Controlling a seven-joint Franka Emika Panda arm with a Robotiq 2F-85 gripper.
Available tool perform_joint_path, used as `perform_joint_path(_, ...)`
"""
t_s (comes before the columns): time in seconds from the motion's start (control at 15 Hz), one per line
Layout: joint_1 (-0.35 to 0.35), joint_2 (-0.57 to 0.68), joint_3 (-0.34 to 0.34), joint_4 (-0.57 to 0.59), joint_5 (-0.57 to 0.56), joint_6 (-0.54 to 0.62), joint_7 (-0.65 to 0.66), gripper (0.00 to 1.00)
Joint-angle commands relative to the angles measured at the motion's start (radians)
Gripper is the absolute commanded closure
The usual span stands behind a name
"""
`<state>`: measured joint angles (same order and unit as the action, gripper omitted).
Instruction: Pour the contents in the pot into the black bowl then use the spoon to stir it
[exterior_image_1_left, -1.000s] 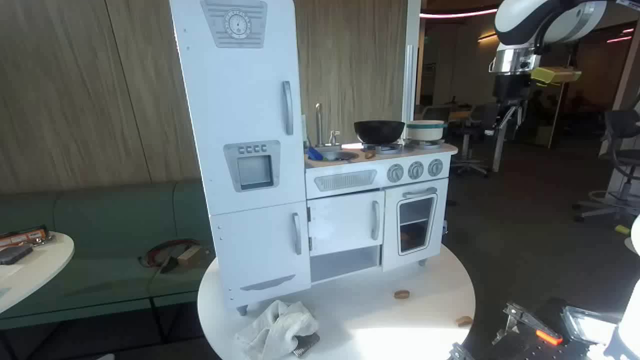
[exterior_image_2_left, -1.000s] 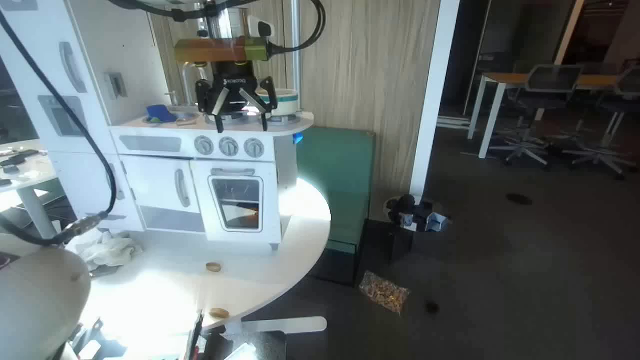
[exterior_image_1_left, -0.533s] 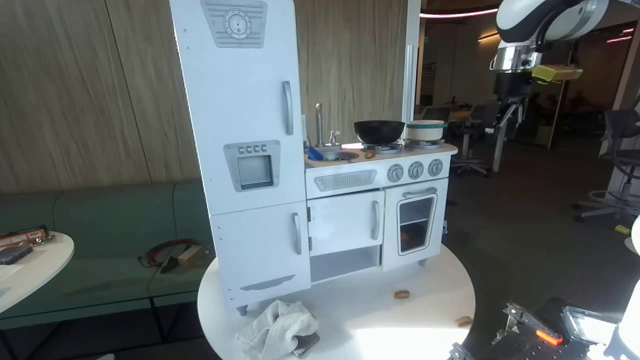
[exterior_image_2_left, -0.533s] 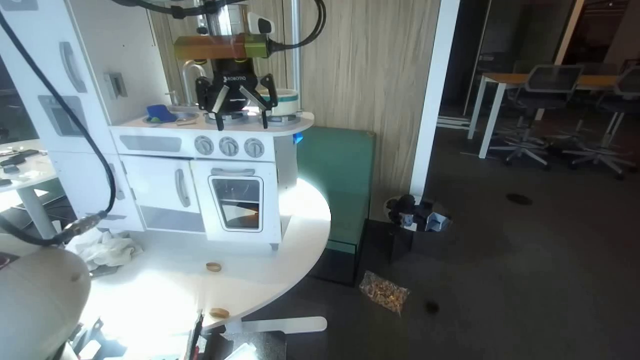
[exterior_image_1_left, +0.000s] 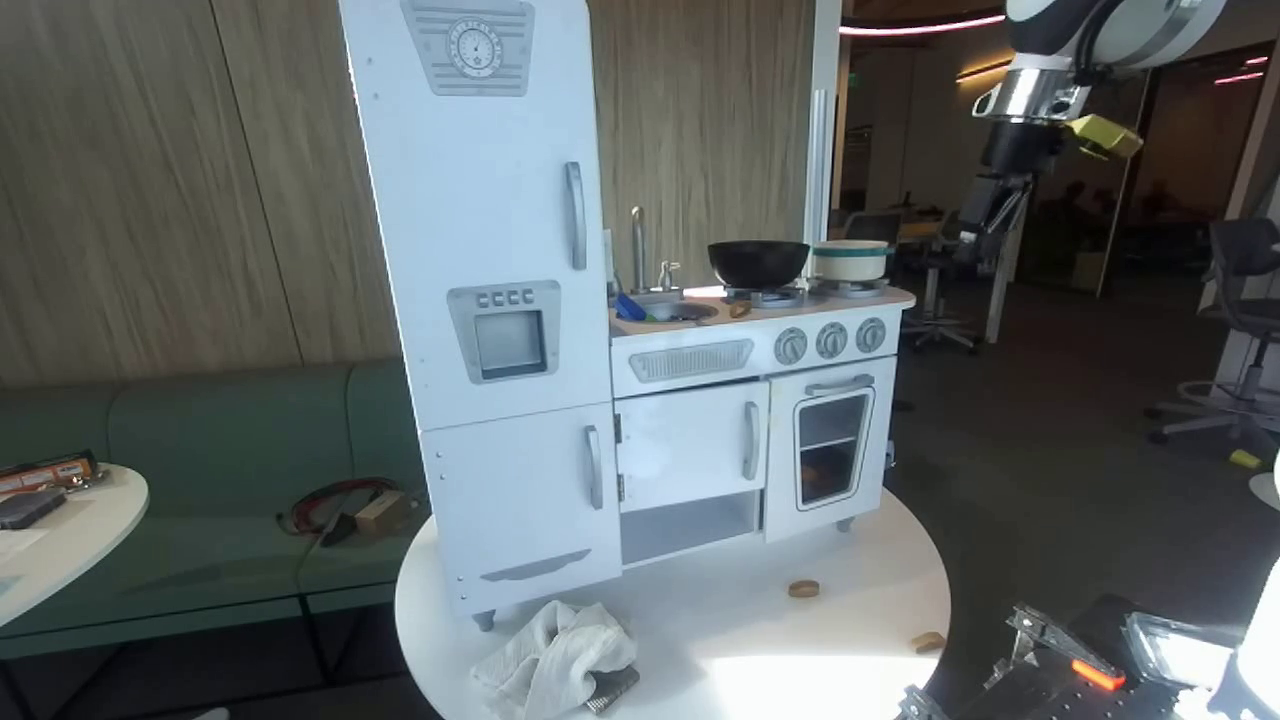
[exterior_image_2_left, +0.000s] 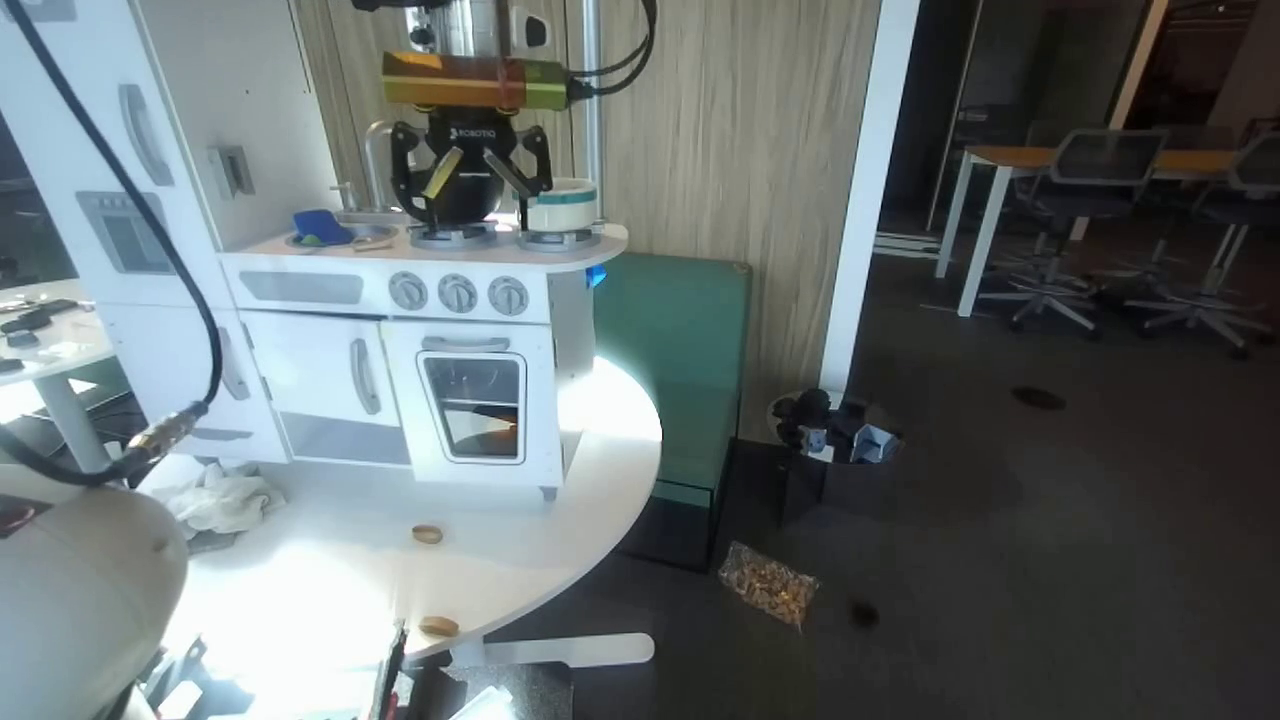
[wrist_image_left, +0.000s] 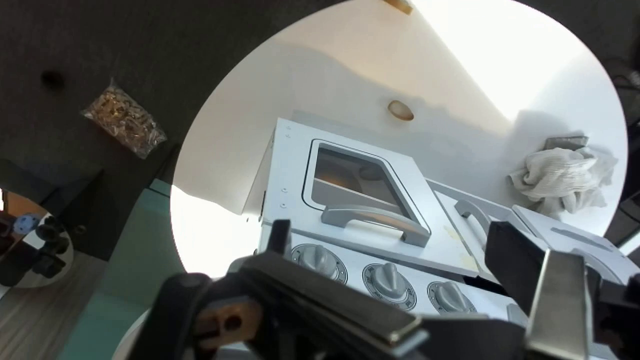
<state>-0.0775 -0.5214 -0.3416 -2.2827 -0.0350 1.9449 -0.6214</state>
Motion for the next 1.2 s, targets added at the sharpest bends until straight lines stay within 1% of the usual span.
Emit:
perform_joint_path(0.0,0.041,0.068,-0.069,0.123,0.129,-0.018,-0.141,0.0)
perform_joint_path(0.2,0.044,0.142,-0.108,0.208,0.256,-0.007,-0.194,0.0)
perform_joint_path(0.27,0.036,0.186,-0.117,0.255,0.303,-0.028,-0.175,0.0)
perform_joint_path(0.33,0.03,0.213,-0.125,0.281,0.346,-0.023,-0.172,0.0)
perform_joint_path(0.47,0.004,0.288,-0.127,0.347,0.419,-0.024,-0.104,0.0)
perform_joint_path(0.73,-0.067,0.451,-0.129,0.469,0.525,-0.102,0.015,0.0)
perform_joint_path(0.93,-0.13,0.545,-0.111,0.548,0.607,-0.164,0.033,0.0)
perform_joint_path(1.13,-0.194,0.625,-0.085,0.627,0.705,-0.235,0.01,0.0)
